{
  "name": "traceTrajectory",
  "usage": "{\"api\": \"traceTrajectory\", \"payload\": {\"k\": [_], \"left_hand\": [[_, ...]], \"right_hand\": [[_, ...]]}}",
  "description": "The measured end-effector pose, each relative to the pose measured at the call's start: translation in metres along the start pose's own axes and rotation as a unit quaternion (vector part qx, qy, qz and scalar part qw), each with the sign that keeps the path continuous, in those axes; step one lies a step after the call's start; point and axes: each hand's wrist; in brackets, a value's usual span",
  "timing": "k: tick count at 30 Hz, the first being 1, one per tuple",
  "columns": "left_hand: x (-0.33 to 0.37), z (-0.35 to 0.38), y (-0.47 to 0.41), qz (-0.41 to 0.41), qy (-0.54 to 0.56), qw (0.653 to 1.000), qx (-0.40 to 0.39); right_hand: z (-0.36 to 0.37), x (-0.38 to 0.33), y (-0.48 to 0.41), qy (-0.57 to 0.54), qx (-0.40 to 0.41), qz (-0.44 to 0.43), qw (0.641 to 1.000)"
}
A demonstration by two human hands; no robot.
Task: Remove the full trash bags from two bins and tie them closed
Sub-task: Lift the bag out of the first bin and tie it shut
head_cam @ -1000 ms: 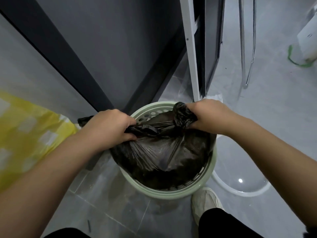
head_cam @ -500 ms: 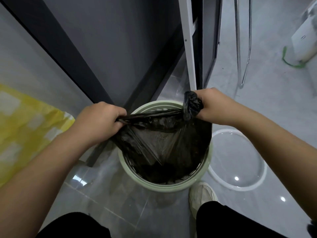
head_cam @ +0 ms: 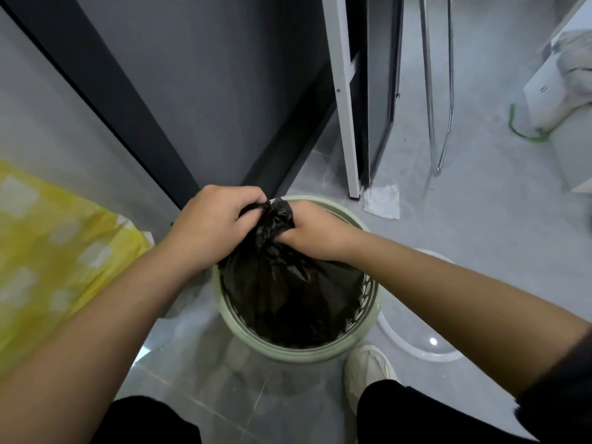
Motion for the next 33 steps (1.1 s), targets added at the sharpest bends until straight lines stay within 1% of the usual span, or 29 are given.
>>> {"api": "traceTrajectory", "payload": {"k": [2,4,6,7,8,10,13,16,19,21,23,25,27,31,33], "left_hand": [[-0.007,-0.003,0.004,-0.02,0.016,1.0,-0.011],[-0.018,-0.013,0.01,-0.036,-0.041,0.996,-0.07],[-0.029,-0.023,0.015,-0.032,-0.103,0.986,-0.13],[-0.033,-0.026,0.017,-0.034,-0.108,0.984,-0.136],[-0.034,-0.027,0.018,-0.047,-0.099,0.986,-0.124],[-0.033,-0.027,0.016,-0.102,-0.047,0.991,-0.074],[-0.025,-0.02,0.009,-0.171,0.103,0.979,-0.027],[-0.02,-0.015,-0.003,-0.17,0.216,0.961,-0.008],[-0.016,-0.009,-0.013,-0.154,0.255,0.955,-0.018],[-0.018,-0.005,-0.014,-0.158,0.269,0.95,-0.022],[-0.025,-0.002,-0.009,-0.165,0.279,0.946,0.018],[-0.032,0.001,0.002,-0.183,0.277,0.941,0.07],[-0.038,0.005,0.019,-0.201,0.256,0.942,0.076],[-0.043,0.028,0.049,-0.202,0.187,0.961,-0.028],[-0.044,0.044,0.052,-0.177,0.107,0.977,-0.052]], "right_hand": [[0.005,0.004,-0.003,-0.004,0.023,0.025,0.999],[0.009,0.006,-0.004,-0.011,0.027,0.031,0.999],[0.014,0.008,-0.005,-0.012,0.035,0.047,0.998],[0.017,0.01,-0.005,-0.012,0.039,0.05,0.998],[0.02,0.01,-0.005,-0.015,0.044,0.049,0.998],[0.023,0.01,-0.005,-0.034,0.047,0.037,0.998],[0.029,0.011,-0.007,-0.049,0.026,-0.005,0.998],[0.034,0.014,-0.011,-0.059,0.017,-0.019,0.998],[0.036,0.012,-0.016,-0.09,-0.005,-0.025,0.996],[0.037,0.01,-0.019,-0.103,-0.03,-0.007,0.994],[0.042,0.013,-0.022,-0.125,-0.031,0.021,0.991],[0.047,0.016,-0.022,-0.138,-0.016,0.042,0.989],[0.051,0.016,-0.021,-0.15,-0.005,0.061,0.987],[0.05,0.009,-0.022,-0.201,0.027,0.098,0.974],[0.046,0.003,-0.023,-0.199,0.045,0.084,0.975]]}}
Point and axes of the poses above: each hand's wrist, its own y-axis away from the middle knuckle, its own z-axis out of the palm, x = y × z, and after that the axes turned 12 degrees about y, right-handed
